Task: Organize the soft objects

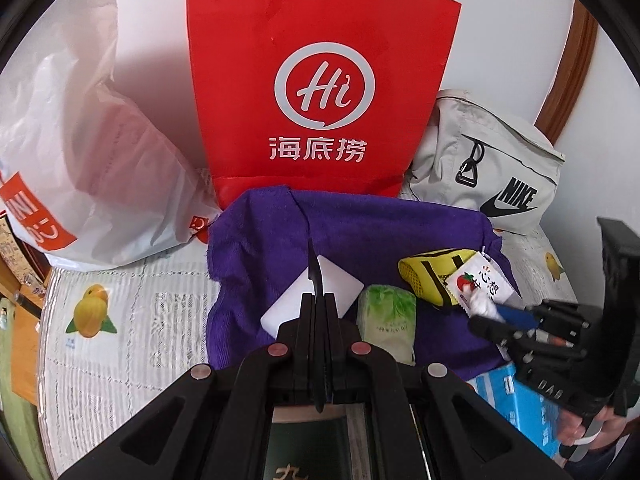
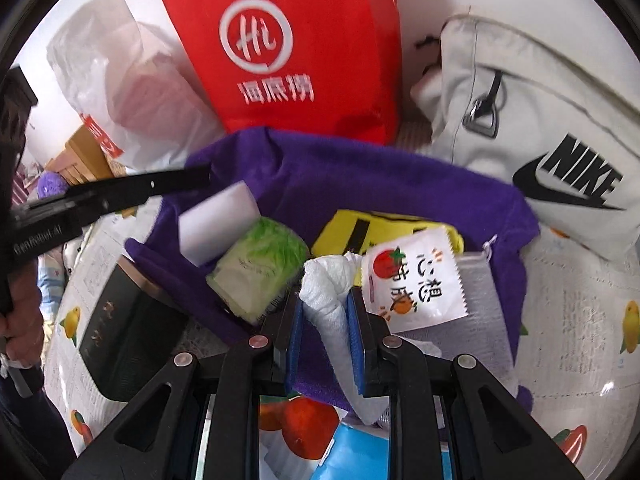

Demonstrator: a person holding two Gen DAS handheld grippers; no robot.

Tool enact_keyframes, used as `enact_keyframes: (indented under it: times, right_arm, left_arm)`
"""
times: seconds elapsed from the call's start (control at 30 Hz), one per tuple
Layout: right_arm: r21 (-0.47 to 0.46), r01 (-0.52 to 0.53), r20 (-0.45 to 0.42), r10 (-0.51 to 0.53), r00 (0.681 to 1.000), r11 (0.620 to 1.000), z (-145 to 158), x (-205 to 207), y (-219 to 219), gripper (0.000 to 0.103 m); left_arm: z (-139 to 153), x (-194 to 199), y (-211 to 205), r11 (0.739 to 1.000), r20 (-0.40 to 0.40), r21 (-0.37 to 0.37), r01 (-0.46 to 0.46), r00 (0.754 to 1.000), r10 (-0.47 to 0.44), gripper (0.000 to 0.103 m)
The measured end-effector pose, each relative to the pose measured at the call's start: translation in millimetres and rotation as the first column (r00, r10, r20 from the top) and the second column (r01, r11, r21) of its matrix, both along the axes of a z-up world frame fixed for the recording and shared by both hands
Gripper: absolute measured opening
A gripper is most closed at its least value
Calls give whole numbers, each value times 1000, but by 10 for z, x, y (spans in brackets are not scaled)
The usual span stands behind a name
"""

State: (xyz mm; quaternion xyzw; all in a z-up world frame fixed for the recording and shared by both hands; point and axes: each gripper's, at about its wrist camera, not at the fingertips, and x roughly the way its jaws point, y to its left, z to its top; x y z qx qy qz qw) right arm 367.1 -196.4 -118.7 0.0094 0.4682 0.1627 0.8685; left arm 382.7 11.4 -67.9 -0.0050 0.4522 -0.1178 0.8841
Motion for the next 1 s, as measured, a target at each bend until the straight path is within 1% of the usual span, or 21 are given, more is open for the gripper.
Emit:
enact_keyframes:
  times: [0.27, 0.33, 0.5, 0.57, 0.6, 0.67, 0.83, 1.0]
  right_arm:
    - [-2, 7, -46, -7, 999, 1000, -155, 89, -28, 24]
    - [-22, -7, -62, 5, 998, 1000, -198, 117, 0, 24]
    - [-11, -4, -63, 3, 998, 1000, -220, 140, -26, 27]
    - [-18, -21, -61, 20, 998, 1000, -221, 130, -18, 35]
    - [-24, -19, -44, 18, 999, 1000, -207, 116, -21, 37]
    - [-20, -16, -39, 15, 999, 1000, -195, 110, -41, 44]
    - [-21, -10, -21, 10, 1000, 1000, -126, 74, -116, 48]
    - [4, 17, -3, -17, 1000, 1000, -20, 11, -244, 48]
  left_arm:
    - [-43, 142, -71, 1000, -6, -23, 13, 1000, -13, 4]
    - [-60, 179, -114, 999, -10, -26, 22, 1000, -23, 4]
    - [-95, 243, -207, 999, -14, -32, 44, 999, -45, 4]
    - [-109, 264, -238, 998, -19, -38, 54, 998, -54, 4]
    - [-116, 277, -255, 997, -21, -42, 58, 998, -58, 4]
    - [-130, 300, -293, 997, -22, -46, 65, 998, -66, 4]
    - [-189, 392, -428, 994, -36, -66, 89, 995, -92, 4]
    - [-337, 446, -503, 994, -70, -58, 89, 993, -93, 4]
